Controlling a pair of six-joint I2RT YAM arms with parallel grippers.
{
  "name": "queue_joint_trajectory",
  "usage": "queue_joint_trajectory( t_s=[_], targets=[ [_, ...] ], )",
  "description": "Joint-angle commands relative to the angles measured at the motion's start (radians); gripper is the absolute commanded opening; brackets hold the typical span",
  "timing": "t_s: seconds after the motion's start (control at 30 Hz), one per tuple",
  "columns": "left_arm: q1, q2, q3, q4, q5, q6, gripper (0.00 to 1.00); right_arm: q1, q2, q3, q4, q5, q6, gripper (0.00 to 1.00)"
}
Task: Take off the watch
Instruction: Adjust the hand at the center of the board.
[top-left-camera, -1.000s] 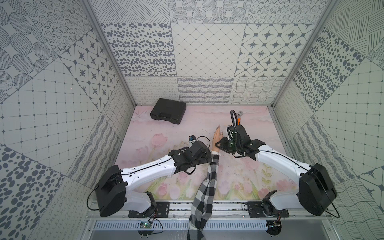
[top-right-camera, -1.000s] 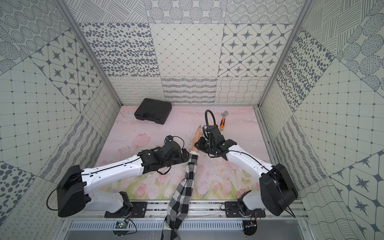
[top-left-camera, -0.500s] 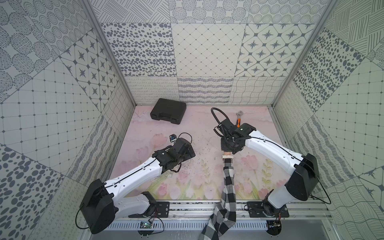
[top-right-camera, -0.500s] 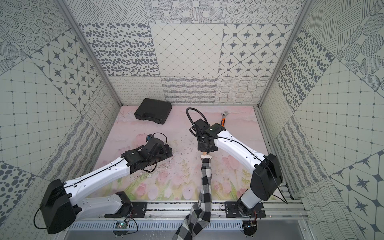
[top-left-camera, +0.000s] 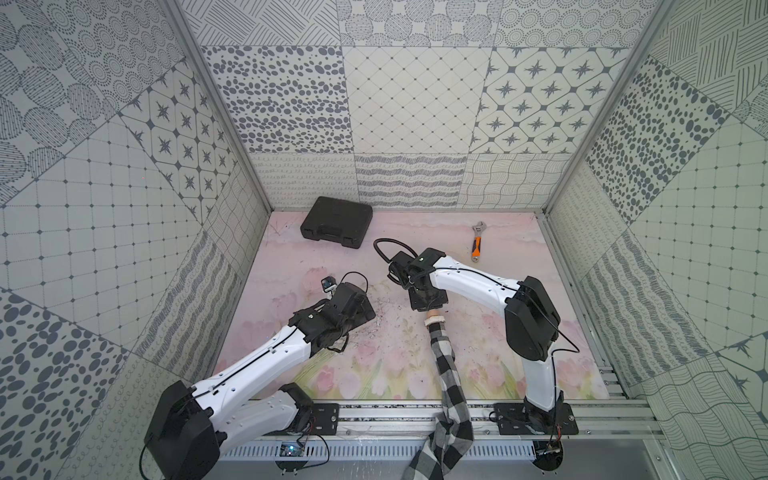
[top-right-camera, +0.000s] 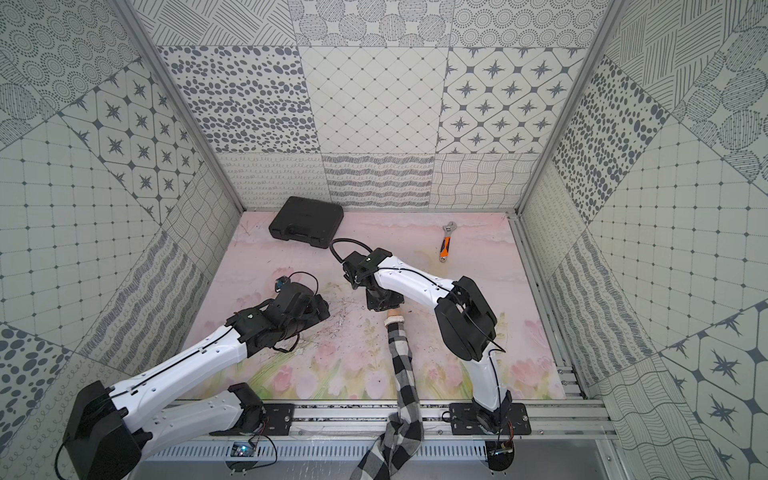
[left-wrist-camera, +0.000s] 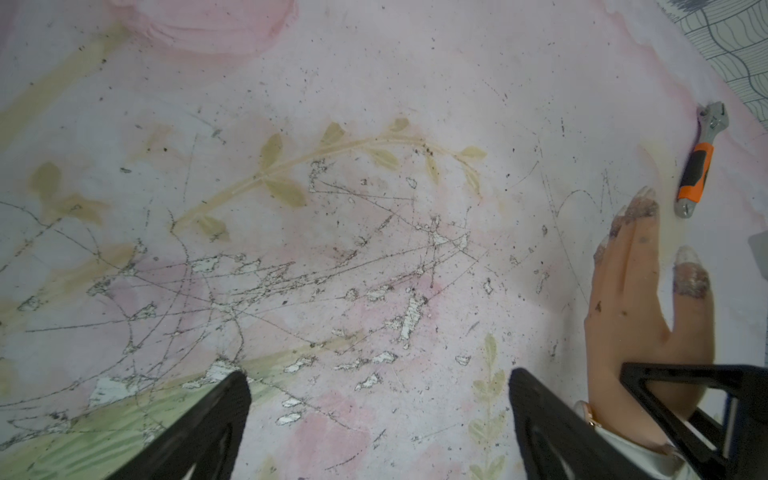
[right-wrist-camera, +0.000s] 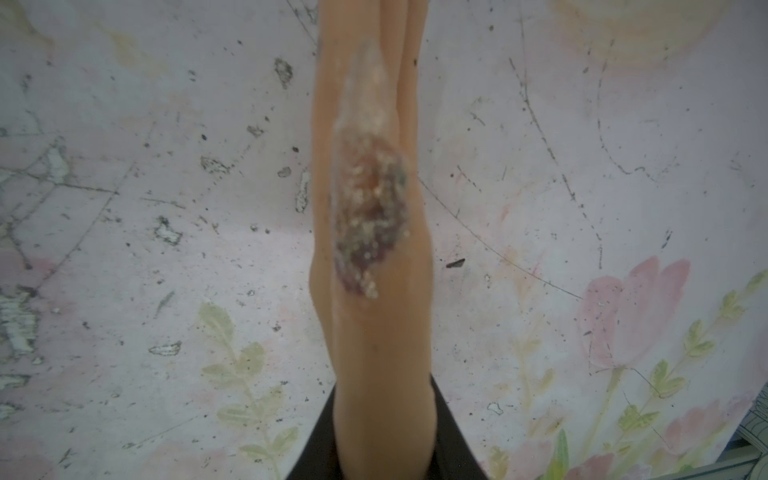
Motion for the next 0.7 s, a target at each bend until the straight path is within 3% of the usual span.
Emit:
queue_joint_trajectory(
  t_s=[0.0, 0.17, 0.4, 0.67],
  targets=[
    [0.01, -0.018, 0.0, -0.07, -0.03, 0.0, 0.98, 0.003, 0.041, 0.064, 0.001, 0.014, 0.056, 0.15],
    [0.012, -0.011, 0.005, -0.086, -0.021, 0.004, 0.99, 0.004, 0.12, 0.12, 0.025, 0.014, 0.1, 0.23],
    [0.013, 0.015, 0.025, -0.098, -0.02, 0.011, 0.99, 0.017, 0.158, 0.181, 0.101, -0.058, 0.123, 0.59],
    [0.017, 0.031, 0.054, -0.099, -0.03, 0.036, 0.98, 0.018, 0.051, 0.106, 0.328, -0.198, 0.145, 0.77]
  ],
)
